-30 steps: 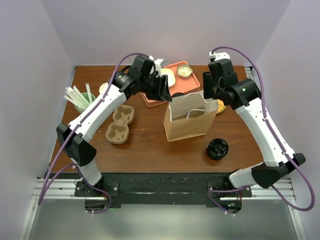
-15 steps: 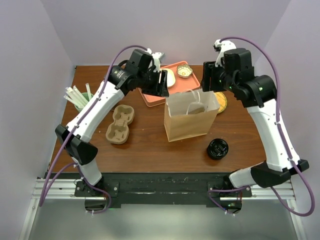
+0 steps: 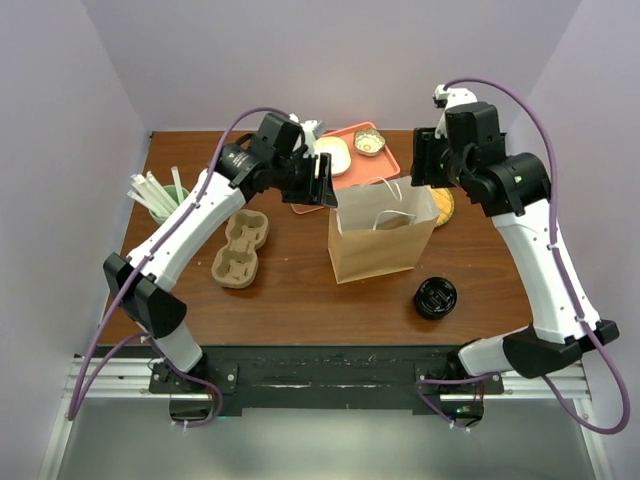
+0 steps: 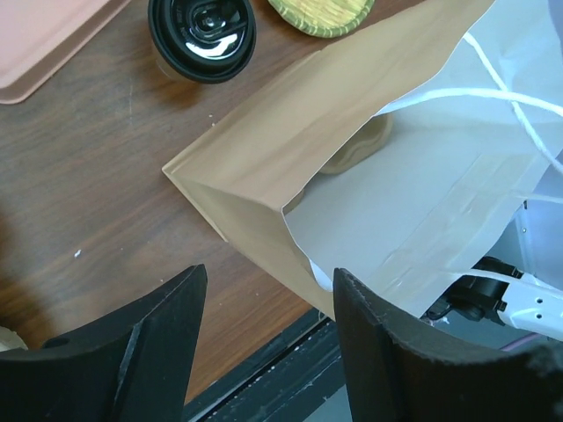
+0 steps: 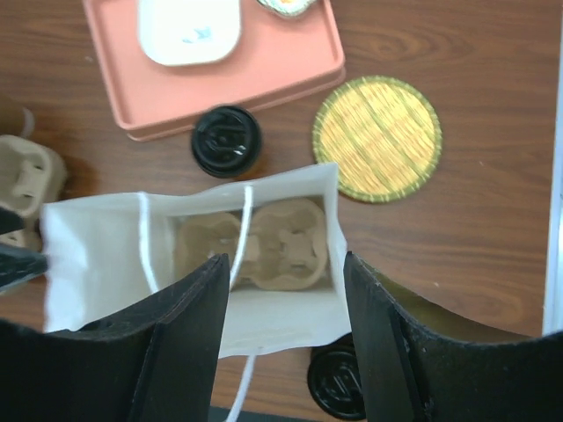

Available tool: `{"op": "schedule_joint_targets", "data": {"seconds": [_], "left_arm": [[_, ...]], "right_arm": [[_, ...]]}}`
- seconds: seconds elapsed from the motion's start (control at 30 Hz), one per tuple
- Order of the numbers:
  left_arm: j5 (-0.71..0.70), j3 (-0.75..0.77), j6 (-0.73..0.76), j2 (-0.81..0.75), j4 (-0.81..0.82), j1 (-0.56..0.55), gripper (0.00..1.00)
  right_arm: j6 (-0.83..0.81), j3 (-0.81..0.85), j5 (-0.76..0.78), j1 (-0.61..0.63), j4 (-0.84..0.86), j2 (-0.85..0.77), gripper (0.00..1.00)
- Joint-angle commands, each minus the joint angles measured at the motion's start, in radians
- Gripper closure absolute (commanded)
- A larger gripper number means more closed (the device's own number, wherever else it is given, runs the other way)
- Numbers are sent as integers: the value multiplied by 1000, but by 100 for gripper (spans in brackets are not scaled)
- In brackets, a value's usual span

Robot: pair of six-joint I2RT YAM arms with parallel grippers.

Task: Pack the takeout coffee

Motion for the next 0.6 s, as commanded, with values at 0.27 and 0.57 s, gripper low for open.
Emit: {"op": "schedule_joint_targets", "data": {"seconds": [0.27, 0.57], "left_arm": [[26, 67, 9, 70, 4, -8, 56], [-82, 235, 50, 113, -144, 1, 100]], "right_arm": [[-43, -278, 78, -54, 65, -49, 48], [-31, -225, -29, -60, 28, -26, 100]]}}
